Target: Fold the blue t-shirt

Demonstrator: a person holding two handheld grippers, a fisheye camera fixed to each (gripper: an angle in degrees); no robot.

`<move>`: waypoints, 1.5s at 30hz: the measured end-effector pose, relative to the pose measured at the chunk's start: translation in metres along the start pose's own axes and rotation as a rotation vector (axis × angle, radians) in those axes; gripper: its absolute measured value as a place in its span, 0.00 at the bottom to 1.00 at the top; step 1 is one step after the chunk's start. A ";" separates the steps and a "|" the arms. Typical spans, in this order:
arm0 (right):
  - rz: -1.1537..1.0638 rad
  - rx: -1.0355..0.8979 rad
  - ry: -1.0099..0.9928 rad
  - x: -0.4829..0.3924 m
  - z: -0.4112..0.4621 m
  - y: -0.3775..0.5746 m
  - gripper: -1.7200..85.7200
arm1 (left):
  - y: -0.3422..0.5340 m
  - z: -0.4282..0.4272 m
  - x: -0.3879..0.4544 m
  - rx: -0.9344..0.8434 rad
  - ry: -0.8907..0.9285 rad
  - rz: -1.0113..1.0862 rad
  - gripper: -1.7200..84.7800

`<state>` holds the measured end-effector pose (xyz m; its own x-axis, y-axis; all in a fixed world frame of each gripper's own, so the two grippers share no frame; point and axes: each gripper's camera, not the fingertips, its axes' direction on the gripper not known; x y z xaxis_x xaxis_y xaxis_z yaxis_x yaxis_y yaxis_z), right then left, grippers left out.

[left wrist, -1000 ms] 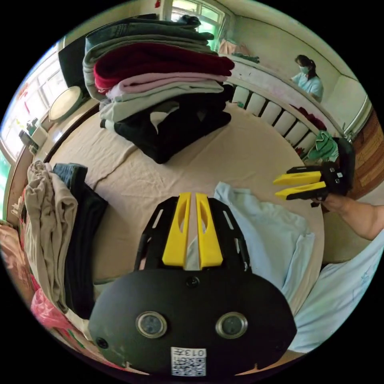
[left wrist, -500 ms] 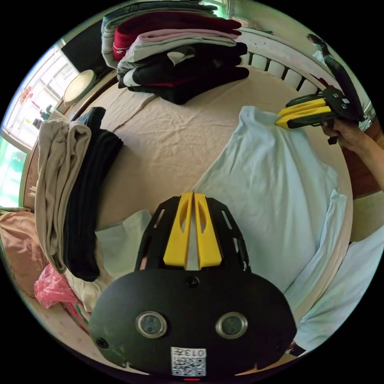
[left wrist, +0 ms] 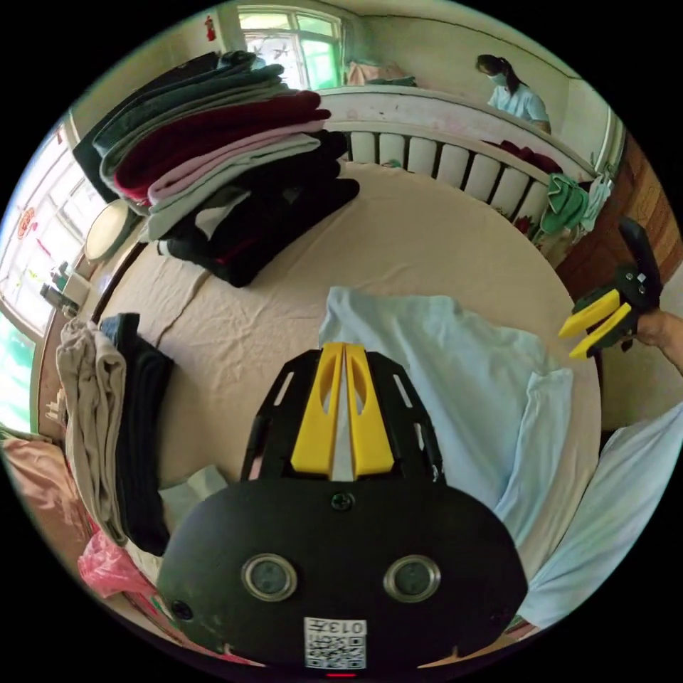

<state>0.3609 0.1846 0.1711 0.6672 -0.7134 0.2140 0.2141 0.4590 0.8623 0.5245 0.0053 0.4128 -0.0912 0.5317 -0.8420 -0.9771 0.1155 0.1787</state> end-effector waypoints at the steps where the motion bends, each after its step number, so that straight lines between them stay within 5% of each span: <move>1: 0.000 -0.013 -0.004 -0.004 0.004 0.005 0.12 | -0.007 0.005 0.009 -0.014 -0.006 0.023 0.02; 20: -0.073 -0.026 0.214 -0.068 0.014 0.012 0.04 | -0.064 0.052 0.031 -0.061 0.002 0.003 0.02; 30: -0.043 -0.075 0.210 -0.059 0.024 0.040 0.10 | -0.082 0.053 0.029 -0.062 0.001 -0.006 0.02; 38: 0.032 0.098 0.143 -0.022 -0.007 0.007 0.11 | -0.115 0.036 0.074 0.024 0.157 0.293 0.06; 45: -0.027 0.081 0.027 -0.012 0.020 -0.043 0.12 | -0.138 0.049 0.112 -0.131 0.244 0.733 0.13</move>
<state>0.3297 0.1624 0.1407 0.6815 -0.7097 0.1789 0.1741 0.3946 0.9022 0.6586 0.0899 0.3183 -0.7467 0.2330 -0.6230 -0.6645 -0.3018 0.6836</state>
